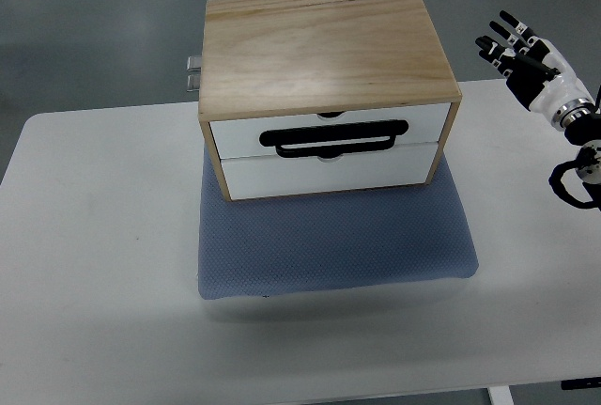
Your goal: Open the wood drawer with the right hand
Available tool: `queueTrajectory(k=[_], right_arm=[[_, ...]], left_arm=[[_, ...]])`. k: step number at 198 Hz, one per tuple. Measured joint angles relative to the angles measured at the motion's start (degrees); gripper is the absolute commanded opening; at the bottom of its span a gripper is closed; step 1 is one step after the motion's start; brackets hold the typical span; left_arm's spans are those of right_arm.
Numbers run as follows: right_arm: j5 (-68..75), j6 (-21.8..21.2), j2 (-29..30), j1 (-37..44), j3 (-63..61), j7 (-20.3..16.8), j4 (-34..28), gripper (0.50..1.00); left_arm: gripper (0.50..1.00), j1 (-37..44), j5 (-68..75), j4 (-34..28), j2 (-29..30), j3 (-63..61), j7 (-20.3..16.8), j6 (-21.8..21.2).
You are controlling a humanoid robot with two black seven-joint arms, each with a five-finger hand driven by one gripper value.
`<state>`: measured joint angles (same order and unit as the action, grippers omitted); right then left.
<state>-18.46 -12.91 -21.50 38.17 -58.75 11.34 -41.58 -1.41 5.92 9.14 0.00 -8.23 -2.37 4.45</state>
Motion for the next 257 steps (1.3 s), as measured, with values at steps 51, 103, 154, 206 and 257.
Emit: queueTrajectory(k=[51,103,154,206,257], right_arm=[[0.0,0.0,0.0,0.0,0.0,0.0,0.0,0.936],[-0.1,0.0,-0.1,0.0,0.0,0.0,0.0,0.936],[-0.2,-0.1,-1.0,0.3,-0.1,0.0,0.0,0.936],[-0.1,-0.7,-0.7,0.3,-0.2,0.1,0.0,0.936],[-0.1,-1.2,-0.6,0.2,-0.3,0.1,0.0,0.936]], left_arm=[[1.0,0.0,0.1,0.2,0.0,0.0,-0.4,0.6],[1.0,0.0,0.0,-0.7,0.0,-0.2,-0.4,-0.2],[1.0,0.0,0.0,-0.6,0.0,0.0,-0.4,-0.2],[1.0,0.0,0.0,-0.6,0.0,-0.1,-0.4,-0.2],[1.0,0.0,0.0,-0.6,0.0,0.0,-0.4,-0.2]])
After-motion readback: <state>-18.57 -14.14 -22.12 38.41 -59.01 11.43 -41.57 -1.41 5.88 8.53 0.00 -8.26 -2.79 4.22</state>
